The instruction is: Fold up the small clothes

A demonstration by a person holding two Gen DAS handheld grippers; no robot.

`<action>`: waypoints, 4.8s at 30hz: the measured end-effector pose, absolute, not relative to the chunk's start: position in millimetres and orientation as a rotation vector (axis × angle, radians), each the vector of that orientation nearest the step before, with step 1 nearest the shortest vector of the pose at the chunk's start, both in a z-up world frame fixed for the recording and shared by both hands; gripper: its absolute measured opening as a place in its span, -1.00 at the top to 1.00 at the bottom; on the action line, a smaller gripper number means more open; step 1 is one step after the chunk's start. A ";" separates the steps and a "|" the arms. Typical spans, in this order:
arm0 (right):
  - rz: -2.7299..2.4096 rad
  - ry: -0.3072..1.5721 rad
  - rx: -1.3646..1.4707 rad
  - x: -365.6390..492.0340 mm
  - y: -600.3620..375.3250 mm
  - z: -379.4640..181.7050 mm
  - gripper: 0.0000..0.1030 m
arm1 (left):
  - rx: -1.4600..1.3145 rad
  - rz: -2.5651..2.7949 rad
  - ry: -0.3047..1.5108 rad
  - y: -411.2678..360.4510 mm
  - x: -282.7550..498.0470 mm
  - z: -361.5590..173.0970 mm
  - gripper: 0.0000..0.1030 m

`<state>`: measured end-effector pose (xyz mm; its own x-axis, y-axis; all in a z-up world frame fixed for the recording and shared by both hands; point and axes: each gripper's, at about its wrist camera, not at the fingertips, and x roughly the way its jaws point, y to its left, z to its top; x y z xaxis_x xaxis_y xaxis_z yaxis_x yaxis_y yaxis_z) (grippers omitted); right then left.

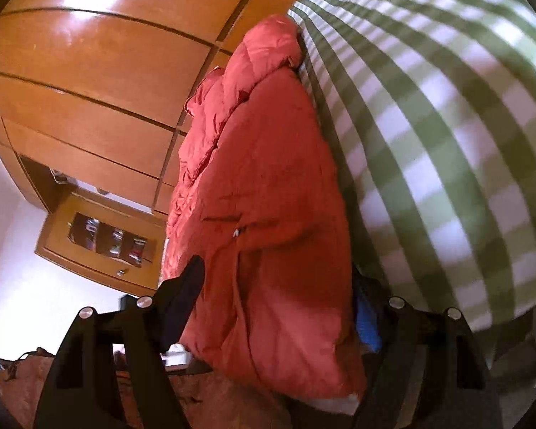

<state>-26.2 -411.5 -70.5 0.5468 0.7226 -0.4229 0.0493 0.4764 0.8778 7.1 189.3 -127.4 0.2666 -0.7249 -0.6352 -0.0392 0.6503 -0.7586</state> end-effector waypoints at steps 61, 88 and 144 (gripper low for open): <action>0.676 0.573 1.220 133.9 -394.3 12.5 0.54 | -1.259 -0.671 0.706 223.3 93.3 -44.6 0.62; 0.316 0.717 -0.239 158.4 -216.6 56.0 -0.41 | -0.471 -0.338 0.569 129.3 76.9 25.6 -0.76; 0.281 0.745 0.127 215.2 -280.9 -14.0 -0.83 | -0.399 0.102 0.721 171.7 132.3 -29.8 -0.26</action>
